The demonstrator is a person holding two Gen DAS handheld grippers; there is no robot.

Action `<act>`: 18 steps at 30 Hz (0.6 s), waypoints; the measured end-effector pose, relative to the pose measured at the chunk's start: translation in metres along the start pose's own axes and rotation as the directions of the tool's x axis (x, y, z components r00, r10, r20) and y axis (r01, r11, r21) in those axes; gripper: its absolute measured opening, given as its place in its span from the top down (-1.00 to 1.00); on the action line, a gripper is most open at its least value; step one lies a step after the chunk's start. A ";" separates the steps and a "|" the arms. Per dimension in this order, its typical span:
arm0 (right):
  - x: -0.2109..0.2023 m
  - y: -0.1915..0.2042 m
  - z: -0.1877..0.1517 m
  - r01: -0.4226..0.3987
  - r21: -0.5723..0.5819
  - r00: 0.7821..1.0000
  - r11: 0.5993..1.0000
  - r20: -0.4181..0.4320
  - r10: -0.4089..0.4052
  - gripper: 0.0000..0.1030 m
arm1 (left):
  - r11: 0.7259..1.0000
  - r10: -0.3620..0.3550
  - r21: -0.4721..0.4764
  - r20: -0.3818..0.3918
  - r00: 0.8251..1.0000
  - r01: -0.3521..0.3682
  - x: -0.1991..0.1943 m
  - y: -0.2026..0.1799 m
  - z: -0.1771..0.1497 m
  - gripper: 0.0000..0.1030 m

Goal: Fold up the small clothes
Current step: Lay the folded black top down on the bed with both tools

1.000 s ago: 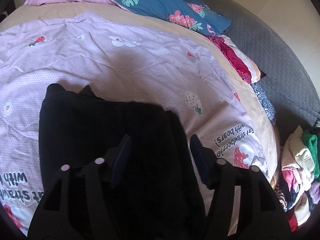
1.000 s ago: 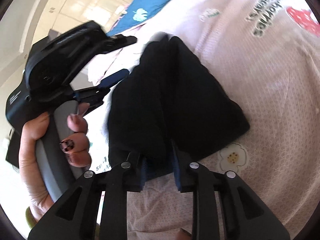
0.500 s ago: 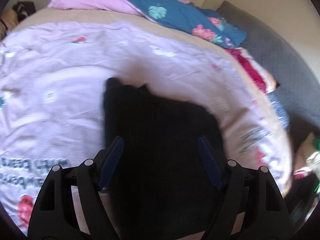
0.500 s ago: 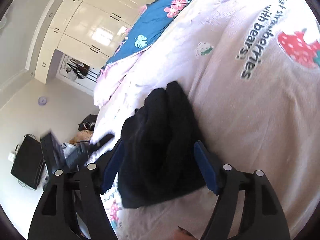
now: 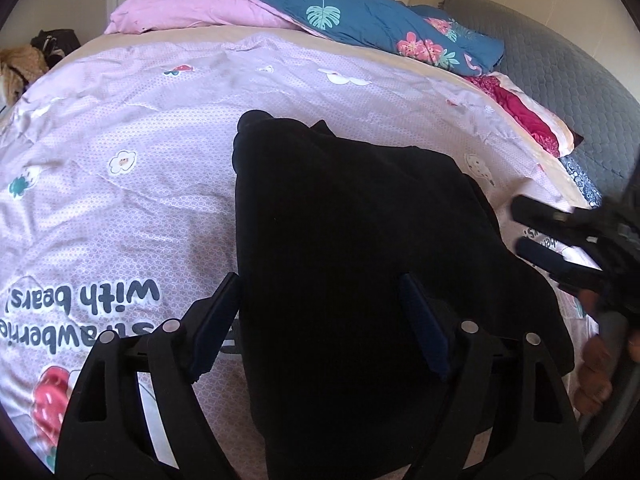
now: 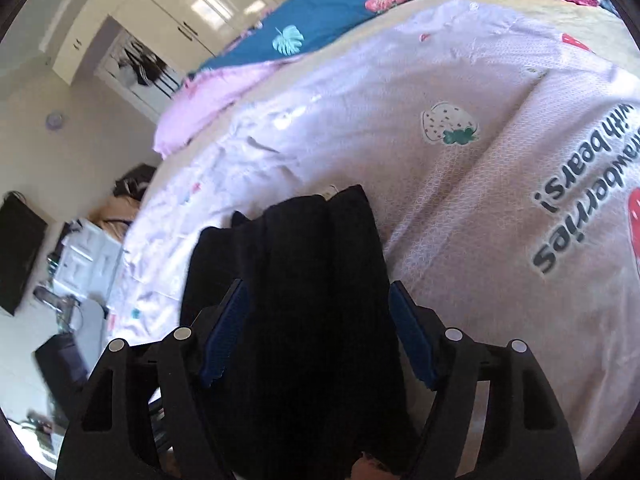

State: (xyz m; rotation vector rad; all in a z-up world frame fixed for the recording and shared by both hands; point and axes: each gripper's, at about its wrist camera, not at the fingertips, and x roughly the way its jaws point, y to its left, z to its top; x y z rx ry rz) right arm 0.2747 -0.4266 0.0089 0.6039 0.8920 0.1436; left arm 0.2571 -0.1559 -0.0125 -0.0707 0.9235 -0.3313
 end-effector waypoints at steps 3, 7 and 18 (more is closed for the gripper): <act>0.013 -0.001 0.005 0.062 -0.031 0.998 0.998 -0.004 -0.063 -0.31 | 1.000 -0.001 0.004 0.003 1.000 0.001 -0.002 0.000 -0.002 -0.41; 0.034 -0.005 0.008 0.044 -0.015 0.997 0.999 -0.059 -0.045 0.04 | 1.000 -0.002 0.013 0.008 1.000 0.001 -0.003 -0.002 -0.005 -0.41; 0.008 0.043 0.004 0.080 -0.278 0.990 0.957 0.137 -0.043 0.82 | 1.000 -0.005 0.012 0.009 1.000 0.004 -0.008 -0.004 -0.004 -0.46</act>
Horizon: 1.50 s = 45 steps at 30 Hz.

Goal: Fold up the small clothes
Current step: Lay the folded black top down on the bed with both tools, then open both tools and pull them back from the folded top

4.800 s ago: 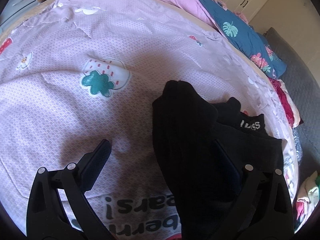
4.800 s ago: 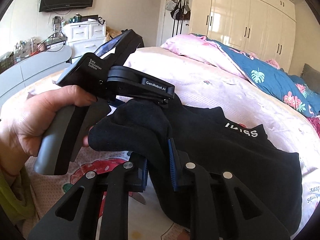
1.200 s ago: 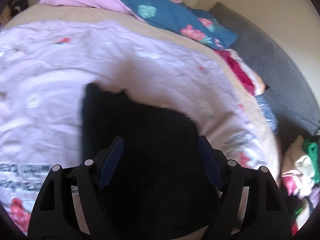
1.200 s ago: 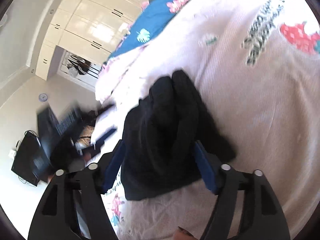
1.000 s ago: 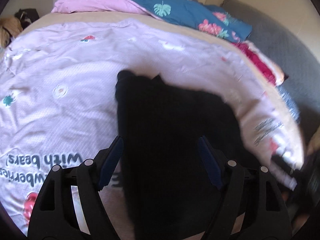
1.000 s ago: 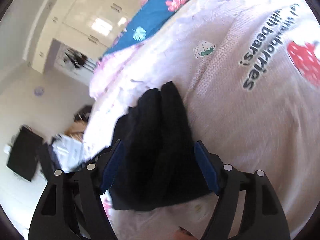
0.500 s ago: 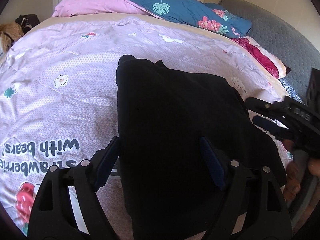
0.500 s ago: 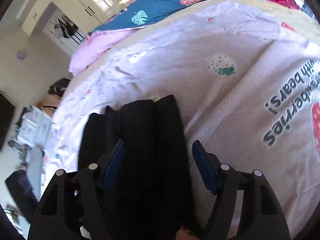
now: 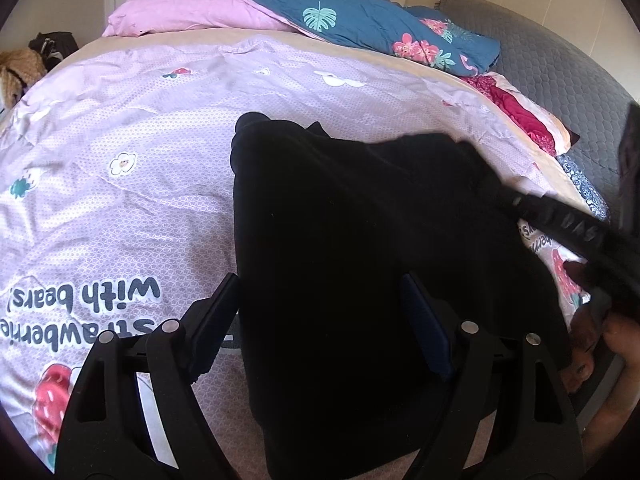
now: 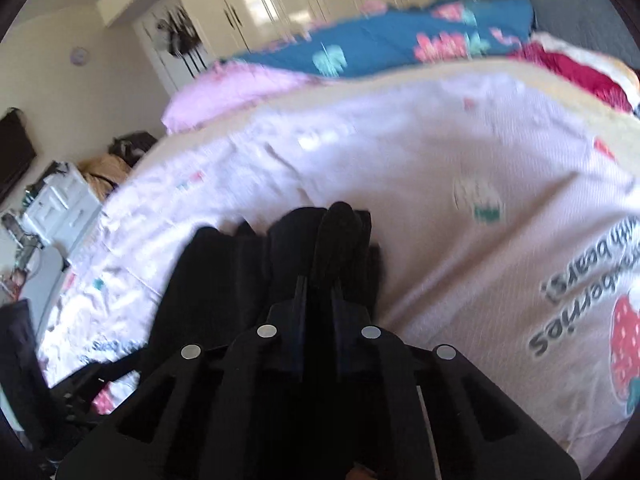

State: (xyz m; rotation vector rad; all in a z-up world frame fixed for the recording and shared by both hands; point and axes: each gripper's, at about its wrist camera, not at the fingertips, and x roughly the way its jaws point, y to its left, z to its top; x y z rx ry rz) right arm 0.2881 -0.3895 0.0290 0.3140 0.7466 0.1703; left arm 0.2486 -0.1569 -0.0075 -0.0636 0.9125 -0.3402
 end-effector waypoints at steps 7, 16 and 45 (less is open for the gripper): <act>0.020 -0.019 -0.005 0.093 -0.035 0.995 0.995 -0.023 -0.094 0.83 | 1.000 -0.009 0.025 0.000 1.000 0.009 -0.003 -0.005 -0.002 -0.52; 0.032 -0.060 -0.013 0.133 0.076 0.987 0.988 -0.096 -0.126 0.76 | 1.000 -0.007 0.025 -0.013 1.000 0.007 0.003 -0.011 -0.008 -0.56; -0.053 -0.014 -0.037 -0.066 0.035 0.997 0.997 -0.049 0.068 -0.05 | 1.000 0.004 -0.007 -0.010 1.000 -0.004 -0.036 0.000 -0.018 -0.57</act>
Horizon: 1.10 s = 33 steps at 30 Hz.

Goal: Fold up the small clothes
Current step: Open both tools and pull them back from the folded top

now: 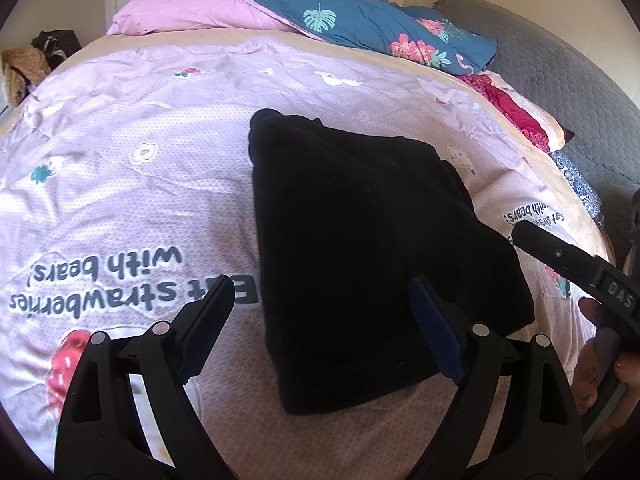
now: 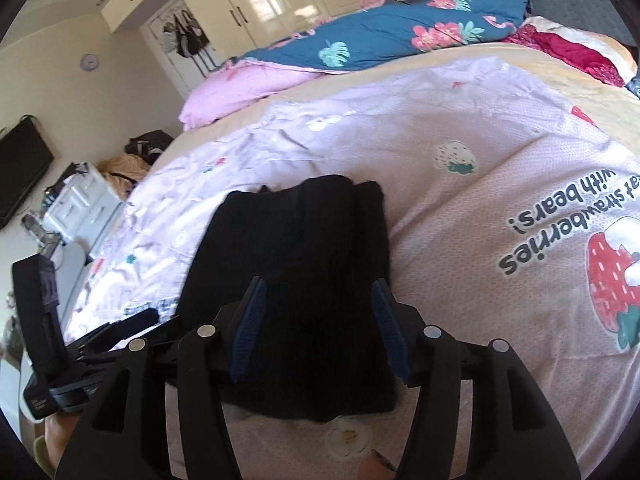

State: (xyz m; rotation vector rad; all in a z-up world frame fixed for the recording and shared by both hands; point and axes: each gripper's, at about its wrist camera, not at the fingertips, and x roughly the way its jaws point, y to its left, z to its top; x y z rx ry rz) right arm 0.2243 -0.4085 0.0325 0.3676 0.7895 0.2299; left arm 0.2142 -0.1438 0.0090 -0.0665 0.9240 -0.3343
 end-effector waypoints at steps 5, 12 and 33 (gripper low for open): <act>0.003 0.005 -0.017 0.080 -0.063 0.996 0.995 -0.034 -0.083 -0.05 | 1.000 0.014 -0.001 0.003 1.000 -0.014 -0.009 0.004 -0.002 -0.57; 0.026 -0.010 -0.034 0.234 -0.072 0.967 0.970 -0.086 -0.239 -0.10 | 1.000 0.023 -0.004 0.018 1.000 -0.023 -0.026 0.009 -0.004 -0.57; -0.068 0.017 -0.046 0.258 -0.032 0.957 0.966 0.146 -0.251 -0.91 | 0.999 0.047 -0.020 0.088 0.995 -0.046 -0.075 0.010 -0.006 -0.82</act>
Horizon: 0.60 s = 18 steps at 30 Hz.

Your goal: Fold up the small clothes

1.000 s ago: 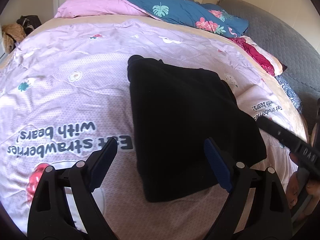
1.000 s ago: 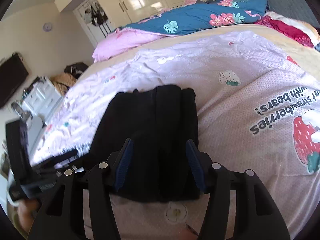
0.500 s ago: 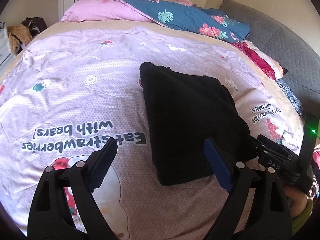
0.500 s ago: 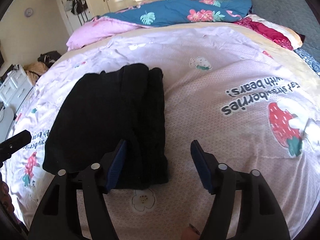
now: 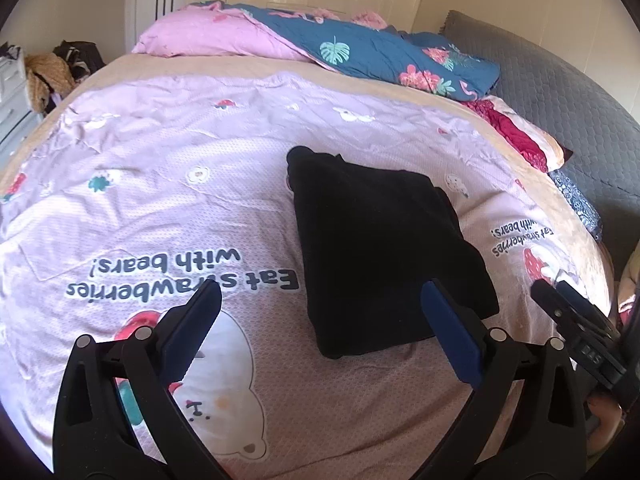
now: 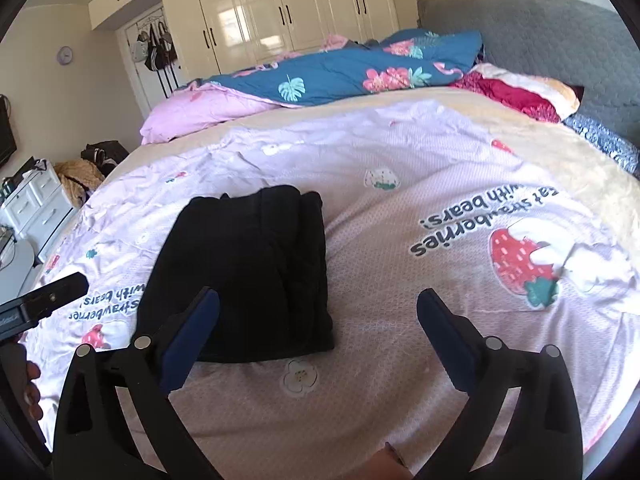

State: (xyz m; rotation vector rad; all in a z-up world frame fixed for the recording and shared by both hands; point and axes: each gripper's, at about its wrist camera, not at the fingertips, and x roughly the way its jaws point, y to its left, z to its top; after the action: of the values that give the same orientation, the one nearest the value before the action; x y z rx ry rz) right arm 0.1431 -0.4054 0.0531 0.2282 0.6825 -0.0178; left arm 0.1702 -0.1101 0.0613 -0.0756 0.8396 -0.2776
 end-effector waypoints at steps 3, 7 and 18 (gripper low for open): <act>-0.014 0.006 0.001 -0.002 -0.017 1.000 1.000 0.021 0.003 -0.91 | 1.000 -0.006 -0.006 0.016 1.000 0.006 -0.010 0.000 -0.001 -0.82; -0.033 0.013 0.001 -0.005 -0.033 0.999 0.999 0.048 0.006 -0.91 | 1.000 0.001 0.003 0.032 0.999 -0.001 -0.023 -0.002 -0.003 -0.82; -0.067 0.027 -0.004 -0.019 -0.057 0.996 0.998 0.086 0.024 -0.92 | 1.000 -0.001 0.015 0.095 0.995 -0.001 -0.062 -0.004 -0.014 -0.82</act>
State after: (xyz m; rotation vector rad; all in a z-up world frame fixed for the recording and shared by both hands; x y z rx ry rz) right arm 0.0906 -0.3819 0.0978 0.1795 0.5934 0.0126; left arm 0.1201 -0.0963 0.0976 -0.0743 0.7431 -0.2783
